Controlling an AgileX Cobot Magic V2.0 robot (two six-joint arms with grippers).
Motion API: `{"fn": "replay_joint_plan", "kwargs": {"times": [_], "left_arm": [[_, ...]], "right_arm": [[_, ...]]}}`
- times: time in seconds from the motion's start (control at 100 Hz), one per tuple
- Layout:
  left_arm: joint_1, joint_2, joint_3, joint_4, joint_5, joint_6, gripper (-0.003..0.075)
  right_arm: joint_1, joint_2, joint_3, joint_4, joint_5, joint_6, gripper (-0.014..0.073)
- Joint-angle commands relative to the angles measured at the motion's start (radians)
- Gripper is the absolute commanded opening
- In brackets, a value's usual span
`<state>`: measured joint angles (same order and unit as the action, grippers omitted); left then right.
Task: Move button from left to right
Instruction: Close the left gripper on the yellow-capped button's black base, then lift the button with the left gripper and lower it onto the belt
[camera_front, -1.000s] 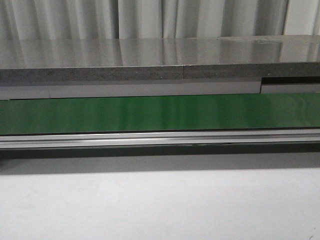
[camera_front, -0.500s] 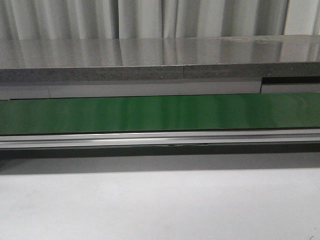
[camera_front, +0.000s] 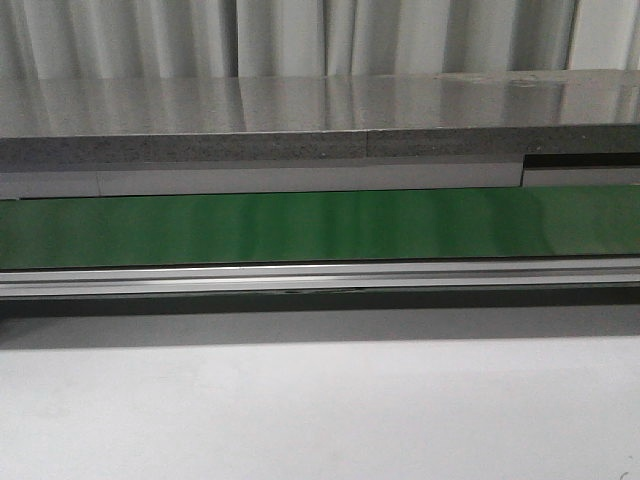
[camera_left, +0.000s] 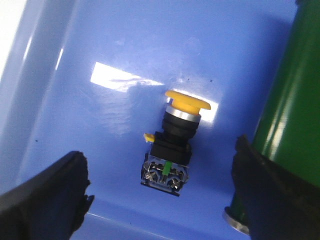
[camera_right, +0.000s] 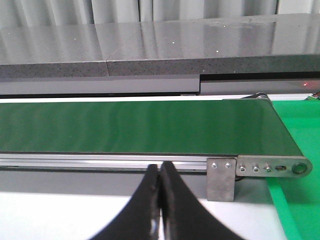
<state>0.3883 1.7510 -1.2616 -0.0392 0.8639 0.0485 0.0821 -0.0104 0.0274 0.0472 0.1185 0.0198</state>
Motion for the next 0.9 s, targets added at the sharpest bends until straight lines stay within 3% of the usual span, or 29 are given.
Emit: {"fn": "replay_joint_plan", "kwargs": {"times": [0.0, 0.89], "left_arm": [[0.004, -0.012, -0.032, -0.014, -0.039, 0.000, 0.0570], [0.004, 0.219, -0.049, -0.035, -0.080, 0.000, 0.0552]], "right_arm": [[-0.001, -0.019, -0.017, -0.013, -0.082, -0.002, -0.0068], [-0.001, -0.018, -0.017, -0.013, -0.082, -0.002, -0.0068]]}}
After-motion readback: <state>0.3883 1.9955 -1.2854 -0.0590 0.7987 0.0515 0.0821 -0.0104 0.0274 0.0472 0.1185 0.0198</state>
